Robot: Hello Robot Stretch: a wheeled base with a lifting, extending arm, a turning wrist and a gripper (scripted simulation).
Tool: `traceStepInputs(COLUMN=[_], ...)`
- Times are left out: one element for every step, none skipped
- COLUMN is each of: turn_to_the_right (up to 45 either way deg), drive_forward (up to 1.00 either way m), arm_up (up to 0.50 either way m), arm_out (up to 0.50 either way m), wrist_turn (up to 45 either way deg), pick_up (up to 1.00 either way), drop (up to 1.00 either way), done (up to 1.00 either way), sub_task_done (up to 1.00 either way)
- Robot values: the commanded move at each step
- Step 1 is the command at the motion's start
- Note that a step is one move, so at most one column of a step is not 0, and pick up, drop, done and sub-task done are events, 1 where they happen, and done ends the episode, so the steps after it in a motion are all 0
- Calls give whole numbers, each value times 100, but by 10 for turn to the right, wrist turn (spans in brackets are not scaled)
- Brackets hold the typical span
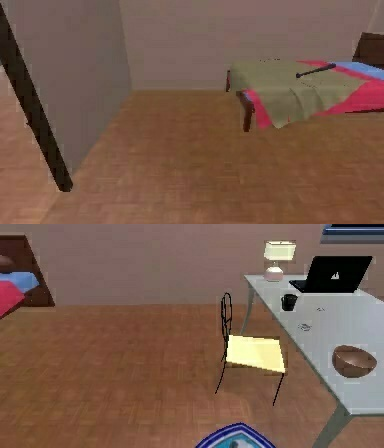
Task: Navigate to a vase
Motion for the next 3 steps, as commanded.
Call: traceStepInputs(turn_to_the_right=[0, -420, 0], drive_forward=[40, 0, 30], arm_up=[0, 0, 0], arm_out=[0, 0, 0], wrist_turn=[0, 0, 0], pick_up=[0, 0, 0], drop=[0, 0, 0], done=[0, 0, 0], sub_task_done=[0, 0, 0])
